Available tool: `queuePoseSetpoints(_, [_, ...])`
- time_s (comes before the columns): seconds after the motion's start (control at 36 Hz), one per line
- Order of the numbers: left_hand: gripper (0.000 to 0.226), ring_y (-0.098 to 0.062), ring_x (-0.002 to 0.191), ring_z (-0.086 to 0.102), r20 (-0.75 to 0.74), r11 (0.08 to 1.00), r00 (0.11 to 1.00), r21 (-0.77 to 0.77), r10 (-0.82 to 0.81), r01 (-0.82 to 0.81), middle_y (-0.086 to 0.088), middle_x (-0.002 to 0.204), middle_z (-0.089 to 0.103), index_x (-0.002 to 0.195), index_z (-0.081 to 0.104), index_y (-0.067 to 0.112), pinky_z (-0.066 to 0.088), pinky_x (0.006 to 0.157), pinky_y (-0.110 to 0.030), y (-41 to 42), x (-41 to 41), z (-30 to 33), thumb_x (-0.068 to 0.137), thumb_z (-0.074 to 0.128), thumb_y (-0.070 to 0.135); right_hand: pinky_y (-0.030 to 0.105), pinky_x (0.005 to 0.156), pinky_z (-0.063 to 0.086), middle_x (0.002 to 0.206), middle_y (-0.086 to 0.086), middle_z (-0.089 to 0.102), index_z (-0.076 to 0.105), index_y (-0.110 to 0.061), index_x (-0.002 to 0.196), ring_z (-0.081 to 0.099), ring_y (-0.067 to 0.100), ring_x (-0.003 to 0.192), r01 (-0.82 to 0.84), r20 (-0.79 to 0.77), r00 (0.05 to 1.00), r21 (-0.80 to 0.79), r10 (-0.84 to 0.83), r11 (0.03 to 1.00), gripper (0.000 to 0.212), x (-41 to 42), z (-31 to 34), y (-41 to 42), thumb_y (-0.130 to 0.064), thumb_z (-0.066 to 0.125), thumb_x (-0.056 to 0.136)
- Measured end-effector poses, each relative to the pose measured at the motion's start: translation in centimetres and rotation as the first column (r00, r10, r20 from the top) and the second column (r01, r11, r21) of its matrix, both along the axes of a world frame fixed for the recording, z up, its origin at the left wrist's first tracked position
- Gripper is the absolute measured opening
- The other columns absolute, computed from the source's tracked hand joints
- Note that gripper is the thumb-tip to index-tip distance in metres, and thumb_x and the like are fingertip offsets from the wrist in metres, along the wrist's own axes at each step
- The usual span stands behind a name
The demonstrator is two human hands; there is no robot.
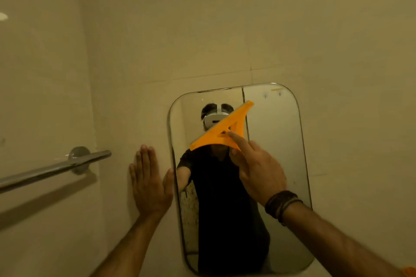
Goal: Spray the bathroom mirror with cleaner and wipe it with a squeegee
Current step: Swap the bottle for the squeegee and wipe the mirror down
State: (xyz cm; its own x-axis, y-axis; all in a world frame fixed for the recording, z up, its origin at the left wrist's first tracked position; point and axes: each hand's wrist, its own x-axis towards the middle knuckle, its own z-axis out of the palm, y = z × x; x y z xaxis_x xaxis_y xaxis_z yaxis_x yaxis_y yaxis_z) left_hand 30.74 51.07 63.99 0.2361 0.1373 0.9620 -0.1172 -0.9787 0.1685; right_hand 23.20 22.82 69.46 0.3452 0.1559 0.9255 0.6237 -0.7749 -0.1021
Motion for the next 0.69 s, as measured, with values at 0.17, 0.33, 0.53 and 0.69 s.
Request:
queuePoseSetpoints(0.17, [0.08, -0.027, 0.16, 0.015, 0.01, 1.0, 1.0, -0.001, -0.008, 0.008, -0.011, 0.172, 0.016, 0.164, 0.019, 0.007, 0.015, 0.129, -0.051, 0.0, 0.0, 0.0, 0.103, 0.016, 0.059, 0.021, 0.06, 0.042, 0.094, -0.005, 0.049, 0.026, -0.032, 0.149, 0.043, 0.005, 0.067, 0.01, -0.002, 1.0, -0.003, -0.01, 1.0, 0.048, -0.1, 3.9, 2.7, -0.028, 0.04, 0.104])
queuePoseSetpoints(0.33, [0.079, -0.028, 0.16, 0.015, 0.015, 1.0, 1.0, -0.004, -0.008, 0.009, -0.011, 0.172, 0.016, 0.163, 0.02, 0.007, 0.017, 0.128, -0.053, 0.0, 0.1, -0.1, 0.103, 0.017, 0.058, 0.038, 0.071, 0.059, 0.11, 0.008, 0.06, 0.013, -0.029, 0.15, 0.06, 0.018, 0.076, 0.071, 0.008, 0.997, -0.038, -0.071, 0.997, 0.059, 1.1, 5.9, 4.6, -0.022, 0.045, 0.101])
queuePoseSetpoints(0.53, [0.079, -0.028, 0.16, 0.014, 0.015, 1.0, 1.0, 0.005, 0.005, -0.005, -0.011, 0.173, 0.013, 0.164, 0.018, 0.007, 0.016, 0.128, -0.053, 0.2, 0.3, -0.1, 0.1, 0.028, 0.053, 0.039, 0.077, 0.058, 0.1, 0.006, 0.058, -0.002, -0.037, 0.151, 0.058, 0.02, 0.08, 0.049, -0.088, 0.995, -0.024, -0.05, 0.999, 0.071, 1.3, 2.8, 3.7, -0.016, 0.043, 0.1])
queuePoseSetpoints(0.69, [0.079, -0.028, 0.16, 0.012, 0.004, 1.0, 1.0, 0.003, 0.005, -0.005, -0.011, 0.173, 0.012, 0.164, 0.016, 0.007, 0.015, 0.128, -0.053, 0.2, 0.2, -0.2, 0.101, 0.028, 0.053, 0.023, 0.062, 0.058, 0.112, 0.006, 0.061, -0.012, -0.043, 0.15, 0.061, 0.012, 0.07, 0.039, -0.103, 0.994, -0.051, -0.044, 0.998, 0.085, 1.4, -4.8, 2.0, -0.014, 0.049, 0.098])
